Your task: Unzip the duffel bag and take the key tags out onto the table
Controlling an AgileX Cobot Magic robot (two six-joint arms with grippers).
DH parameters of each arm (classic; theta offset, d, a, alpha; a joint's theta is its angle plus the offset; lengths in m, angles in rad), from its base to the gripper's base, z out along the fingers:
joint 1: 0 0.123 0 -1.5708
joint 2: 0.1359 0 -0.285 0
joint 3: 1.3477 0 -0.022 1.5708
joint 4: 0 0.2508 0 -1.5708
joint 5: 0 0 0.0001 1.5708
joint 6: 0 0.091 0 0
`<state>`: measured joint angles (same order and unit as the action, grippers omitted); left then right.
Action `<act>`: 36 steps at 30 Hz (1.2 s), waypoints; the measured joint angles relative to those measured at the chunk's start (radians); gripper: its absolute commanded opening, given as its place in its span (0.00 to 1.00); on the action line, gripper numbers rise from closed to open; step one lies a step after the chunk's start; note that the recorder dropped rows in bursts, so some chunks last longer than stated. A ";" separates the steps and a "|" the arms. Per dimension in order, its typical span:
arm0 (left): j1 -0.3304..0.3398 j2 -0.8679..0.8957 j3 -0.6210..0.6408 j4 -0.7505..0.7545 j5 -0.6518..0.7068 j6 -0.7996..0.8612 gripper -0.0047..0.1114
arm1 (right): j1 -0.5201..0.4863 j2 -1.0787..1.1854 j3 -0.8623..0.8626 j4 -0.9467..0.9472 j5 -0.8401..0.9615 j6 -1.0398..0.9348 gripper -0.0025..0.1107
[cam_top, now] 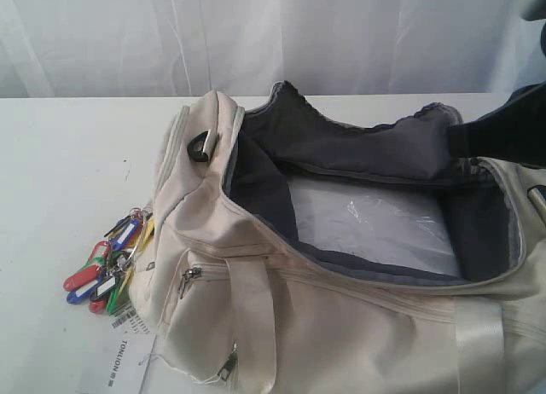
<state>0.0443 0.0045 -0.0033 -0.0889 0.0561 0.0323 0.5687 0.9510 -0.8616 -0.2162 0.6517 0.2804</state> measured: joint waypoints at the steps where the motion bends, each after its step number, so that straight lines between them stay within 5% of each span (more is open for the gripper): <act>1: 0.000 0.000 0.000 0.000 0.008 0.000 0.04 | 0.000 0.000 0.000 0.000 0.000 0.000 0.02; 7: 0.000 0.000 0.002 0.000 0.248 0.000 0.04 | 0.000 0.000 0.000 0.000 0.000 0.000 0.02; 36: -0.036 0.000 0.000 0.000 0.264 0.000 0.04 | 0.000 0.000 0.000 0.000 0.000 -0.002 0.02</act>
<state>0.0087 0.0045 -0.0029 -0.0889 0.3197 0.0323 0.5687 0.9510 -0.8616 -0.2162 0.6517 0.2784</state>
